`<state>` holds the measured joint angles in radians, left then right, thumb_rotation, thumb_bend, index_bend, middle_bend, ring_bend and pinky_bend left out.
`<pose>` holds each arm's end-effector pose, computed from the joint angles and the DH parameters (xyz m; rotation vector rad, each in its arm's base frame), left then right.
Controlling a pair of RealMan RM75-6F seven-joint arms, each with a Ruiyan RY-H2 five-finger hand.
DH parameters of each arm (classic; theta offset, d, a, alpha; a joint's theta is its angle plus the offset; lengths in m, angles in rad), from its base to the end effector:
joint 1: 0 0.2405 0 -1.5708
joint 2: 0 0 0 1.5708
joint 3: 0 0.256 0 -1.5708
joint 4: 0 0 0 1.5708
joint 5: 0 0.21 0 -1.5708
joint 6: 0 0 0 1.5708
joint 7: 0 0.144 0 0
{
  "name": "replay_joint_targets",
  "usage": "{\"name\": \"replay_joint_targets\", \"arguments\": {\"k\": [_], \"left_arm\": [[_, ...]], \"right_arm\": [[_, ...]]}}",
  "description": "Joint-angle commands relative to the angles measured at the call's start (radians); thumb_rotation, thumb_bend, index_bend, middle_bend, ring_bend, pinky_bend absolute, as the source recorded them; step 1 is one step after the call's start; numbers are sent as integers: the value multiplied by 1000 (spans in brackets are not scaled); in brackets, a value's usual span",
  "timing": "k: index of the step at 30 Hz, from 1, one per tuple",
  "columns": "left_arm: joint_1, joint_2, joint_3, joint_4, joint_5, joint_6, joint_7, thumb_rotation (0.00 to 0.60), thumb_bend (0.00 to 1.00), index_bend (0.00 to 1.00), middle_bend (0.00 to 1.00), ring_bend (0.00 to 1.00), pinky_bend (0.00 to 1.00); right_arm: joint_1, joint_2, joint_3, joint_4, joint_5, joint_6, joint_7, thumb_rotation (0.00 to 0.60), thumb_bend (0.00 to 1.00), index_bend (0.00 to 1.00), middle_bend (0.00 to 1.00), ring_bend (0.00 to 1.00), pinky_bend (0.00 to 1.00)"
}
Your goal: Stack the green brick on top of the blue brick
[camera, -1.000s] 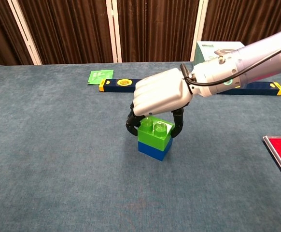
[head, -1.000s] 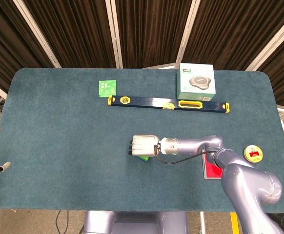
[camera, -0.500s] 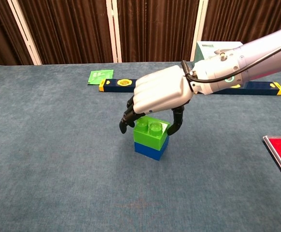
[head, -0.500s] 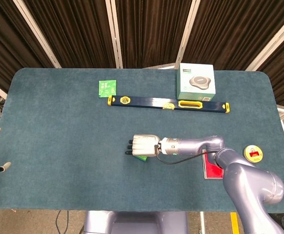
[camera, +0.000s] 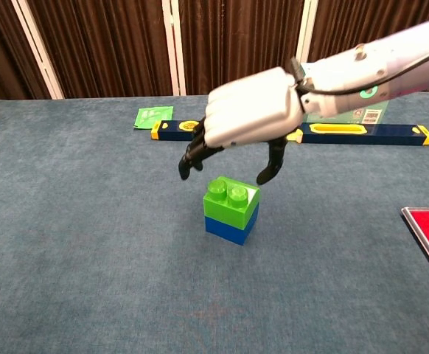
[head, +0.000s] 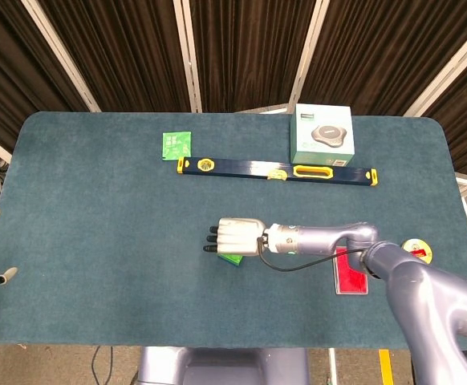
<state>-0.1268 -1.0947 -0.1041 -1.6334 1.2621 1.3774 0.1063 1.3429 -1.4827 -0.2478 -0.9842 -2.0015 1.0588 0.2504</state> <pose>-0.3324 0.2025 0.1710 -1.2691 -0.9497 -0.7244 -0.0434 -0.3914 -0.0087 2.7106 0.3753 0.8651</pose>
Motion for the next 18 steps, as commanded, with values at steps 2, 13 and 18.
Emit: {"name": "replay_joint_targets", "arguments": {"k": [2,13,18], "left_arm": [[4,7,4,-5,15,7,-11,600,0,0,0,0,0],[22,16,18,-20,99,72,-29,600,0,0,0,0,0],[38,-6,21,-18,170,152,-20,600,0,0,0,0,0]], "right_arm": [[-31,126,28,-120,42,17,-85,600,170,176,286,309,613],[-267,468,91,-451,280,119,-357,600,139,129,232,218,352],[-459,535,136,-620,507,230,-493,600,0,1,20,3,44]]}}
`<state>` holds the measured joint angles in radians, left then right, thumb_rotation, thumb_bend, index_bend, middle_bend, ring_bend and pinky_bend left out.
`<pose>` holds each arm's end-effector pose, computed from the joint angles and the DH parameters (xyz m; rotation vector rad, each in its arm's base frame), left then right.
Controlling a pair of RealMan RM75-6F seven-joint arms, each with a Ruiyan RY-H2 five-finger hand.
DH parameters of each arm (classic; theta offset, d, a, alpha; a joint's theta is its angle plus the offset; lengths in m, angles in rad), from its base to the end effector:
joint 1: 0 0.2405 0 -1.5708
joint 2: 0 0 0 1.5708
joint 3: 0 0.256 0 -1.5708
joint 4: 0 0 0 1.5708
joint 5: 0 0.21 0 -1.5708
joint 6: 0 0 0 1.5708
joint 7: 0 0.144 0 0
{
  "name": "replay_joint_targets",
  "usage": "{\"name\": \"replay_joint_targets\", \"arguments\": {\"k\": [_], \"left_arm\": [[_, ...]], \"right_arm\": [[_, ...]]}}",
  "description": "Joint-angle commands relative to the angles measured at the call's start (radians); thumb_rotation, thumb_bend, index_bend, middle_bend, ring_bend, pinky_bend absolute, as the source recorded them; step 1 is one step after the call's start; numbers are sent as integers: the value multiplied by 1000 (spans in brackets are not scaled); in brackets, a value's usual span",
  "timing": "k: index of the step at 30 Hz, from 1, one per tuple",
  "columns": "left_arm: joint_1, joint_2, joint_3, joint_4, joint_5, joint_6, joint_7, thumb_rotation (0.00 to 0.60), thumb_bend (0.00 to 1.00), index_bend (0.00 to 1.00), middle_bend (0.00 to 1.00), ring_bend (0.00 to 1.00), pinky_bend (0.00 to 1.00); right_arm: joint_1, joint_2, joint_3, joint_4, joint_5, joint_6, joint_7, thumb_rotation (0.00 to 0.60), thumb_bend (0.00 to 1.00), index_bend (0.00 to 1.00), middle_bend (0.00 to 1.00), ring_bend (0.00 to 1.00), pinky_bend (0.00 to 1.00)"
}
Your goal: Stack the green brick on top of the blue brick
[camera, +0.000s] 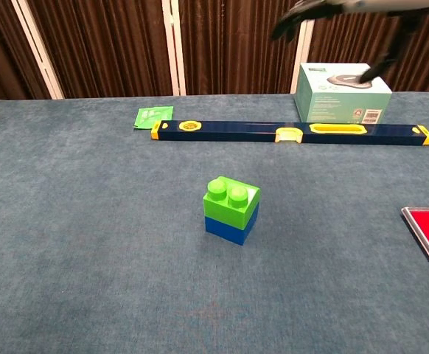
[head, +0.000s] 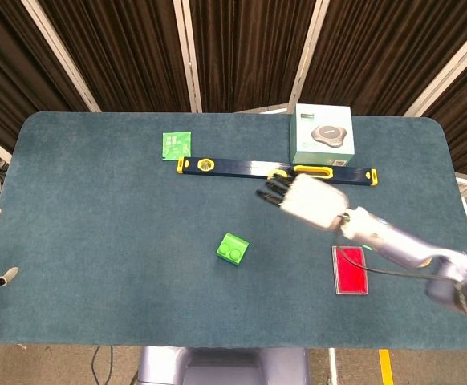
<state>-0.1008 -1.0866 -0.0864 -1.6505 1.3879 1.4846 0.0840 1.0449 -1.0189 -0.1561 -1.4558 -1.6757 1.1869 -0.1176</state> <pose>-0.3143 0.1925 0.1770 -1.3043 -0.8587 -0.8315 -0.1125 -0.3734 0.1438 2.1914 0.0865 0.8887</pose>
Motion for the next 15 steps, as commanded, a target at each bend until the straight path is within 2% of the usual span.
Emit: {"name": "replay_joint_targets", "arguments": {"k": [1,5,7,10,15], "left_arm": [[16,-15,5,-2,58,58,-2,600,0,0,0,0,0],[24,-12,12,-8,89,80,-15,600,0,0,0,0,0],[26,-7,11,-15,95,87,-26,600,0,0,0,0,0],[31,-3,11,-20,104,98,-40,600,0,0,0,0,0],[43,19,20,-31,124,111,-91,600,0,0,0,0,0]], "right_arm": [[-204,83,50,-190,232,131,-145,600,0,0,2,0,14],[-340,97,62,-301,331,240,-172,600,0,0,0,0,0],[-419,85,58,-331,359,297,-144,600,0,0,0,0,0],[-504,61,51,-325,372,349,-106,600,0,0,0,0,0],[-643,-28,46,-256,386,431,-47,600,0,0,0,0,0]]}}
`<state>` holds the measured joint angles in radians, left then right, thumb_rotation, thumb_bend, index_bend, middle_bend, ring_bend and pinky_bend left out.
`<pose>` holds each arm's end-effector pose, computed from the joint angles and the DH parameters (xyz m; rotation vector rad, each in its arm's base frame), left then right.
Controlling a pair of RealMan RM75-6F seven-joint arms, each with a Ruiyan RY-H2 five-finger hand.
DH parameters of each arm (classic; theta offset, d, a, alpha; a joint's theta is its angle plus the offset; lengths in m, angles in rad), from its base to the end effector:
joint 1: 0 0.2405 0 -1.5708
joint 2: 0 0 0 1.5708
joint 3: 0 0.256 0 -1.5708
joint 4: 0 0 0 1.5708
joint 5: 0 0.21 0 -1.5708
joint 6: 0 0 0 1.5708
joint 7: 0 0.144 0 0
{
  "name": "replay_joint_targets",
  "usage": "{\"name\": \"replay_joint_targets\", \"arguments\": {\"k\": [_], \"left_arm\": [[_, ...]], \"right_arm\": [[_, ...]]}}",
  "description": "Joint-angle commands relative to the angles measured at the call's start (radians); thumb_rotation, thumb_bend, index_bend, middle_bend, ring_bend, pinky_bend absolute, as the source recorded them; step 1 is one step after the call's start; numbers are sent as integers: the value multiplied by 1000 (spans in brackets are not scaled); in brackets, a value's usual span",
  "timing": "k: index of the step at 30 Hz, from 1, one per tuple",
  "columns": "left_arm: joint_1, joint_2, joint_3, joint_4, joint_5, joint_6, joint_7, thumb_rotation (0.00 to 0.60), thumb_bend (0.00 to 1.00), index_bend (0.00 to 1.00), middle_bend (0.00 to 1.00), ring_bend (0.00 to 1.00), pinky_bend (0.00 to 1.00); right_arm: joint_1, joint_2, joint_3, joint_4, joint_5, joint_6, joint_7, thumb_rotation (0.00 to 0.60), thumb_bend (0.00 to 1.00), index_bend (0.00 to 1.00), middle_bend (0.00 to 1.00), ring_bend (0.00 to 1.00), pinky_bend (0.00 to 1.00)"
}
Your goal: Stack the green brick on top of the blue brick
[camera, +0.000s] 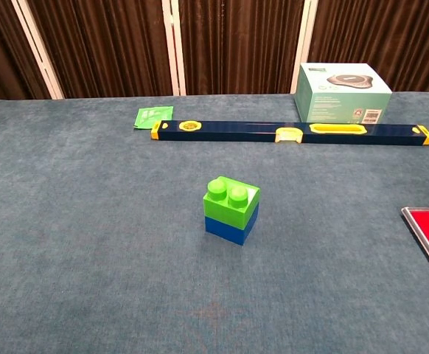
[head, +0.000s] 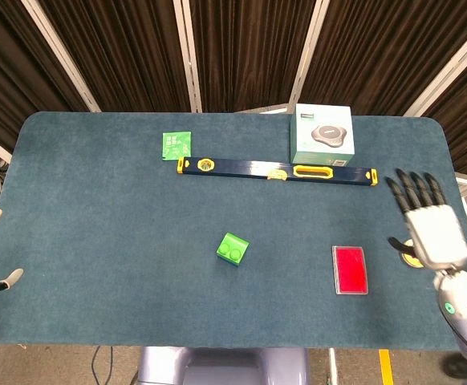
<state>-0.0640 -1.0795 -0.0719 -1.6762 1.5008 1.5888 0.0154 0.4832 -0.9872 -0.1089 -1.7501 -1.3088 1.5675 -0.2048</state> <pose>-0.2973 0.1775 0.1825 -1.3017 -0.8280 -0.9778 -0.2462 -0.2591 0.1912 1.5108 -0.6107 0.8835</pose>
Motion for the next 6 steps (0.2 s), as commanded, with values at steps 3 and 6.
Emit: {"name": "replay_joint_targets", "arguments": {"k": [3,6], "left_arm": [[12,26,12,-9,21,7,-50,600,0,0,0,0,0],[14,35,19,-9,23,-2,-68,600,0,0,0,0,0]], "right_arm": [[-139,-106,5,86,2,91,45,600,0,0,0,0,0],[-171,-127,6,111,-16,111,43,600,0,0,0,0,0]]}}
